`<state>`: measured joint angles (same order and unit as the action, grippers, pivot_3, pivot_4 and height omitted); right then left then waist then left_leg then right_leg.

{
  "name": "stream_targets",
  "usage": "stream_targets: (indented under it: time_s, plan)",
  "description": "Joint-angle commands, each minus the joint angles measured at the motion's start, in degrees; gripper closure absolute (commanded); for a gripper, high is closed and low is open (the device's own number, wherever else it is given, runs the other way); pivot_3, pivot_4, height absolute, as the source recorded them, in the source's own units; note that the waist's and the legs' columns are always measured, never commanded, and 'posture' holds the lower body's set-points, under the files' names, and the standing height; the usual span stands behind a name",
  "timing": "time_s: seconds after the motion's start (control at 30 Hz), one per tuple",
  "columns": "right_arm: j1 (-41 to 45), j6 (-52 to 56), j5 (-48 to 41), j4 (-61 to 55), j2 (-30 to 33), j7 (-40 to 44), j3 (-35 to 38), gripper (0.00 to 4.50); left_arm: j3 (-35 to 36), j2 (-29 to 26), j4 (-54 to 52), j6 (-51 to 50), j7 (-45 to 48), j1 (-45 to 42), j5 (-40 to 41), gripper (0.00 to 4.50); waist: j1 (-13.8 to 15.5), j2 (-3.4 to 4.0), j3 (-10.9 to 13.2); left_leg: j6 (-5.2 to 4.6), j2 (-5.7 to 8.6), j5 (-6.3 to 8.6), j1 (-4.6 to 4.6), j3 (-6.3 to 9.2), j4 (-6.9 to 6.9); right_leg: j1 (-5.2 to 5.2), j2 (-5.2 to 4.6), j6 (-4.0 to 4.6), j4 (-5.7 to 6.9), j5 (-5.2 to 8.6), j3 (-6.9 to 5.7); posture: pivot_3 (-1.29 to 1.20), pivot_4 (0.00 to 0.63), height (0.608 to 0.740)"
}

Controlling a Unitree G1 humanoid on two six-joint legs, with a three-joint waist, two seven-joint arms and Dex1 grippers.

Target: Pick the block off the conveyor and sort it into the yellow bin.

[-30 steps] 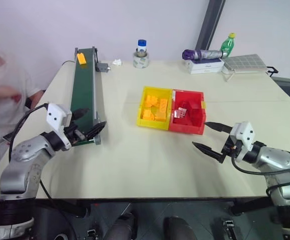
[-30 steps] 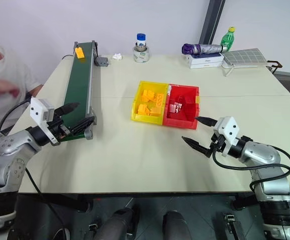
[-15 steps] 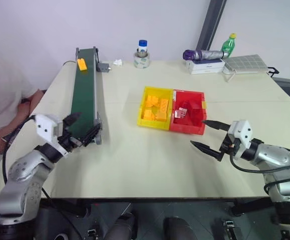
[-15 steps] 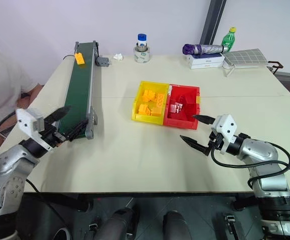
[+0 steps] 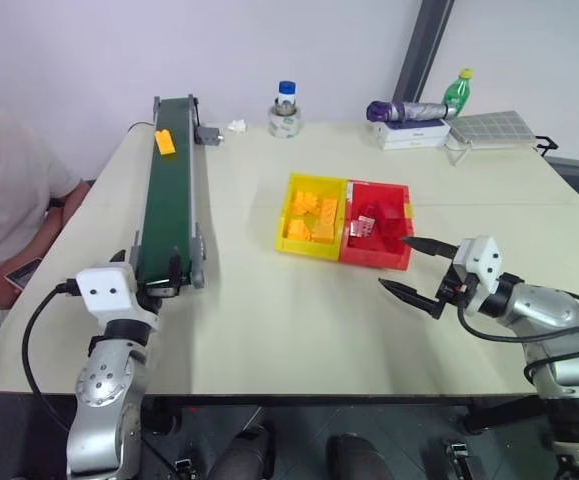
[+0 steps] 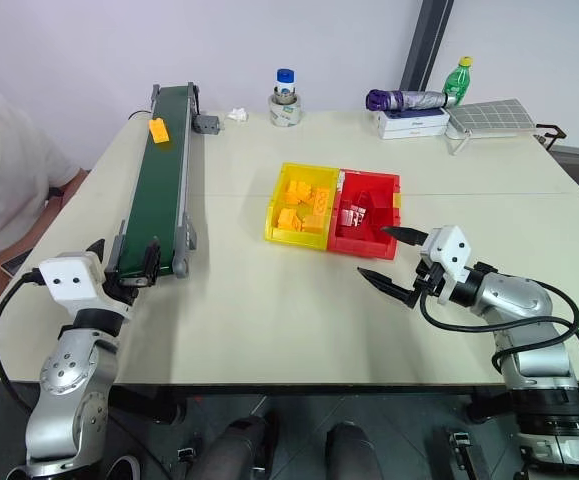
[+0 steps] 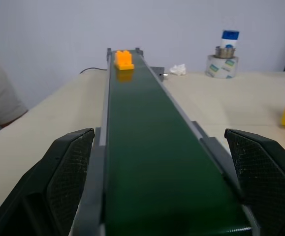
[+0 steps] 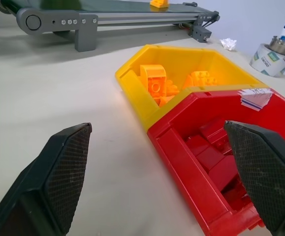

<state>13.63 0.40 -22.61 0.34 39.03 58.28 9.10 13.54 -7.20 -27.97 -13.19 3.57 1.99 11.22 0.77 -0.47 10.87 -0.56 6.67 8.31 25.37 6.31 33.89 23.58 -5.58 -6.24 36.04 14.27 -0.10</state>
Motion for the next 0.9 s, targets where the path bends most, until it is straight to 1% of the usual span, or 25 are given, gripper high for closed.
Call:
stream_targets:
  time_s: [0.03,0.67,0.77,0.9]
  plan:
    - [0.3,-1.1,-0.2,-0.8,-0.2,-0.2,0.6,0.00,-0.5,-0.1,-1.8,-0.2,-0.6,-1.0,-0.1,0.02,0.0,0.00,0.0,0.00,0.00,0.00,0.00,0.00,0.00,0.00,0.00,0.00,0.00,0.00,0.00,0.00,0.150,0.740]
    - [-0.5,-1.3,-0.2,-1.7,-0.1,-0.7,0.9,0.00,-1.0,-0.5,0.1,-2.9,-2.1,-5.4,0.1,0.02,0.0,0.00,0.0,0.00,0.00,0.00,0.00,-0.01,0.02,-0.01,0.01,-0.01,0.00,-0.01,-0.03,0.00,0.150,0.740]
    - [-0.5,-1.3,-0.3,-1.7,0.0,-0.8,0.9,0.00,-0.1,-0.1,1.6,-5.3,-4.0,-7.2,0.2,0.02,0.0,0.00,0.0,0.00,0.00,0.00,-0.01,0.00,0.02,0.00,0.02,-0.01,0.01,-0.01,-0.03,0.00,0.150,0.740]
    - [-0.6,-1.2,-0.2,-1.9,-0.2,-0.8,0.7,0.00,0.1,-1.2,4.3,-7.4,-4.7,-11.1,0.1,0.02,0.1,0.00,0.0,0.00,0.00,0.00,-0.01,0.01,0.04,-0.02,0.02,-0.02,0.02,-0.01,-0.05,0.00,0.150,0.740]
